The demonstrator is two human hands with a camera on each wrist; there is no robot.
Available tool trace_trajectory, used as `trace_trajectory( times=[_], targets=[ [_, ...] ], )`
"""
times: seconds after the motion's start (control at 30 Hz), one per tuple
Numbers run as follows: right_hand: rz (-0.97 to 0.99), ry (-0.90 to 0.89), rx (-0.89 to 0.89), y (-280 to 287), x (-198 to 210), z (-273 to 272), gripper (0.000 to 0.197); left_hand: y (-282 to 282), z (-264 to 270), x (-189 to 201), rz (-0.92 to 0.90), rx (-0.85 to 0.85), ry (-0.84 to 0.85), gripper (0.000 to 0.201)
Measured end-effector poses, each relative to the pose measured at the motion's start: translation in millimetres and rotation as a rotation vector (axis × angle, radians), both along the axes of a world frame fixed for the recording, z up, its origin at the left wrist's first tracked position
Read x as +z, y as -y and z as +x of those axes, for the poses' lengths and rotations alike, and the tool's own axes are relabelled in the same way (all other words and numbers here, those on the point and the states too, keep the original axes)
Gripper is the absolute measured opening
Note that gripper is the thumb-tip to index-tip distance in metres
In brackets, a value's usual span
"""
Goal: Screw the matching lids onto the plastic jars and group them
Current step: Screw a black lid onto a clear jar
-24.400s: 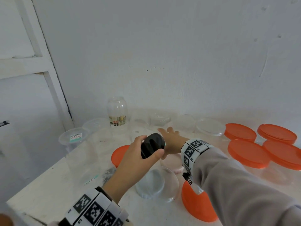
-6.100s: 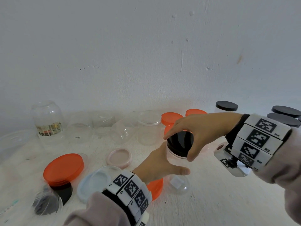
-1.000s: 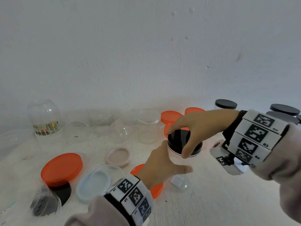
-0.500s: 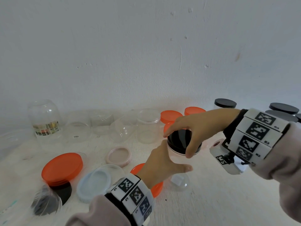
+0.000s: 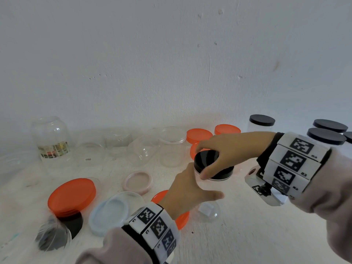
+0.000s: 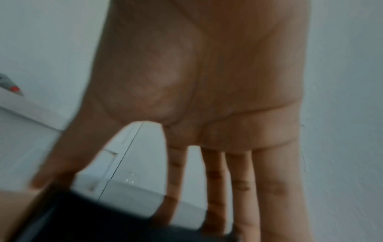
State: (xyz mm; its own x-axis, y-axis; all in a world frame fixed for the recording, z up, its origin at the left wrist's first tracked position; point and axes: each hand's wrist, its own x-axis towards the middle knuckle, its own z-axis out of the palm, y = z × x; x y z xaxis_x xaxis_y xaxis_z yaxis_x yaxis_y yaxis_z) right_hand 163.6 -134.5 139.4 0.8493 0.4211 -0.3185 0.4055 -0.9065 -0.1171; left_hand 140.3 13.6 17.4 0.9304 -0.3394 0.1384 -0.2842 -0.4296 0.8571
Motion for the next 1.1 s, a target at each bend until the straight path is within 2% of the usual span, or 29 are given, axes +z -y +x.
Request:
trace_trajectory(
  times=[0.1, 0.23, 0.5, 0.63, 0.73, 0.87, 0.97, 1.1],
  targets=[
    [0.032, -0.083, 0.092, 5, 8, 0, 0.072, 1, -1, 1, -0.006, 0.004, 0.014, 0.087],
    [0.05, -0.047, 0.126, 6, 9, 3, 0.068, 1, -1, 2, -0.014, 0.002, 0.008, 0.086],
    [-0.057, 0.136, -0.017, -5, -8, 0, 0.065, 0, 2, -3, 0.002, -0.006, 0.015, 0.089],
    [0.02, -0.023, 0.026, 5, 3, 2, 0.078, 0, 3, -3, -0.007, -0.001, -0.001, 0.087],
    [0.044, -0.097, 0.096, 10, 11, 2, 0.072, 0, 3, -3, -0.009, 0.004, 0.002, 0.085],
    [0.04, -0.014, 0.1, 7, 8, 4, 0.066, 0, 2, -2, -0.007, 0.0, -0.001, 0.085],
    [-0.009, 0.048, 0.026, 0, 1, 3, 0.062, 0, 2, -2, 0.004, 0.004, -0.003, 0.085],
    [-0.044, 0.045, -0.025, -1, -2, 2, 0.066, 0, 1, -1, 0.001, -0.004, -0.005, 0.085]
  ],
)
